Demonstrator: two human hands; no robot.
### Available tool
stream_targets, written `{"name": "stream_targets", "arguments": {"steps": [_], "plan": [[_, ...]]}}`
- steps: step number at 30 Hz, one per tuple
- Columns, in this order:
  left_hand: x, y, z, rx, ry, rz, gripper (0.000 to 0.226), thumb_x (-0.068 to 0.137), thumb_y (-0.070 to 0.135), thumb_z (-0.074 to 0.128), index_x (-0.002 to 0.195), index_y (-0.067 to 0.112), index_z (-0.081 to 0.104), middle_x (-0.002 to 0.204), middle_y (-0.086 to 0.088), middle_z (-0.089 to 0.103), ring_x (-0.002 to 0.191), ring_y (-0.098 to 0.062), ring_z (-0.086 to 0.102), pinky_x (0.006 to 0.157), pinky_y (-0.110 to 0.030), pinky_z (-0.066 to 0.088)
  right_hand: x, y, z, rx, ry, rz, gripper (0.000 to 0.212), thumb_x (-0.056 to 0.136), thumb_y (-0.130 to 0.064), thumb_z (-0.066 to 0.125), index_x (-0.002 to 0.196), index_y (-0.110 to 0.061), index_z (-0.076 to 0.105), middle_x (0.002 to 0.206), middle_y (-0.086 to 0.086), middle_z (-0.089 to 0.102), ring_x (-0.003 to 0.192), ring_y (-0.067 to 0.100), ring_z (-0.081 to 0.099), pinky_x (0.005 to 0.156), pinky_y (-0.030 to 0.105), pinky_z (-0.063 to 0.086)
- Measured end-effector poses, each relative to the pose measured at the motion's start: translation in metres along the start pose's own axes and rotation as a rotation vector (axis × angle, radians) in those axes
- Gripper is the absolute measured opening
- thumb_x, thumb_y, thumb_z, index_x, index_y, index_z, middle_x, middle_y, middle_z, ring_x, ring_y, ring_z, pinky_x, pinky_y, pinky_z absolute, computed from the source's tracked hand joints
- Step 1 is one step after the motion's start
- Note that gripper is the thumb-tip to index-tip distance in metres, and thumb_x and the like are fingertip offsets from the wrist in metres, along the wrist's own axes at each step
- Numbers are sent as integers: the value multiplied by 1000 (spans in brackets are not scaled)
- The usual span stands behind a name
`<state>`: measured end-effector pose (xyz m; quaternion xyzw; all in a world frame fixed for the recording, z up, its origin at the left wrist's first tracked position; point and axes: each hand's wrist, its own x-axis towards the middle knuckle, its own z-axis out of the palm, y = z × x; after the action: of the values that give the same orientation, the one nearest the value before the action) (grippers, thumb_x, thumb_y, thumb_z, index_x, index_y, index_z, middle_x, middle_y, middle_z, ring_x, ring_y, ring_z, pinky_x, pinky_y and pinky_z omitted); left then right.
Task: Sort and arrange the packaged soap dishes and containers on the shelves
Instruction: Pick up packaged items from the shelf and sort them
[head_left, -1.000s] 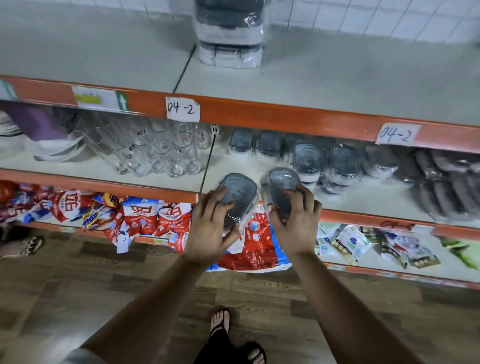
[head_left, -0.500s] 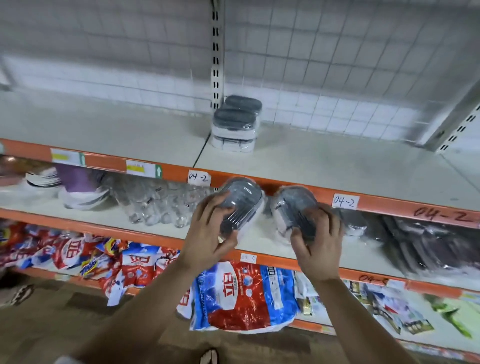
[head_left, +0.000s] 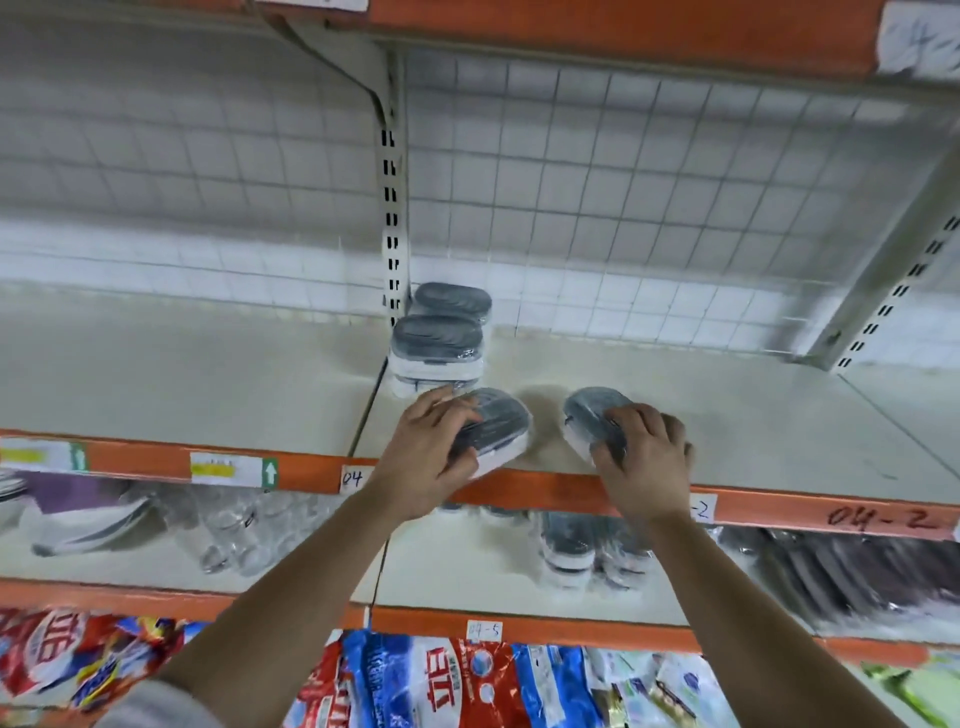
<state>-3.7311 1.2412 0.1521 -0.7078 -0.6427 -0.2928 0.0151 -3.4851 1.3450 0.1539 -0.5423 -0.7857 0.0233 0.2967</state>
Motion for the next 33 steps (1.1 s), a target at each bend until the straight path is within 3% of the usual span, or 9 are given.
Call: {"name": "stream_targets", "arguments": {"steps": [4, 9, 13, 19, 26, 30, 33], "plan": [[26, 9, 10, 9, -50, 96, 51, 86, 32, 43, 132, 11, 55, 142, -3, 52, 135, -20, 41, 113, -38, 29, 23, 13, 4, 16, -31, 49, 33, 84, -23, 61, 116, -17, 61, 125, 4, 57, 123, 34, 38, 95, 46, 41], [51, 18, 31, -8, -74, 201, 49, 90, 14, 53, 139, 7, 50, 148, -8, 45, 141, -21, 34, 120, -24, 9, 44, 25, 5, 39, 12, 61, 34, 81, -33, 71, 102, -9, 60, 111, 7, 58, 114, 36, 43, 87, 46, 47], [70, 27, 52, 90, -33, 136, 52, 93, 15, 48, 144, 12, 42, 152, -5, 38, 144, -20, 26, 118, -22, 0, 57, 39, 10, 45, 12, 86, 37, 79, -36, 74, 100, -10, 58, 108, 8, 57, 113, 36, 42, 84, 43, 46], [114, 32, 75, 177, -27, 33, 51, 90, 6, 47, 140, 13, 45, 144, -6, 46, 136, -23, 35, 115, -30, 22, 79, 63, 16, 73, 13, 59, 38, 77, -30, 77, 98, -6, 58, 107, 13, 57, 110, 40, 44, 85, 43, 43], [161, 20, 87, 237, -10, -120, 31, 94, 30, 49, 118, 11, 53, 122, -7, 55, 119, -26, 46, 92, -33, 38, 92, 69, 22, 92, 17, 17, 41, 73, -32, 78, 98, -7, 58, 107, 9, 57, 106, 36, 45, 76, 45, 47], [180, 17, 97, 273, -7, -175, 28, 98, 28, 46, 119, 8, 51, 124, -10, 53, 117, -29, 46, 97, -36, 36, 90, 74, 27, 92, 65, -19, 41, 72, -34, 78, 97, -8, 59, 105, 11, 59, 102, 39, 49, 75, 45, 47], [191, 13, 103, 260, -5, -190, 27, 98, 22, 45, 120, 7, 50, 128, -12, 52, 120, -30, 43, 106, -33, 27, 92, 75, 30, 158, 109, -47, 46, 73, -45, 62, 96, -5, 62, 106, 15, 61, 102, 41, 52, 83, 48, 49]]}}
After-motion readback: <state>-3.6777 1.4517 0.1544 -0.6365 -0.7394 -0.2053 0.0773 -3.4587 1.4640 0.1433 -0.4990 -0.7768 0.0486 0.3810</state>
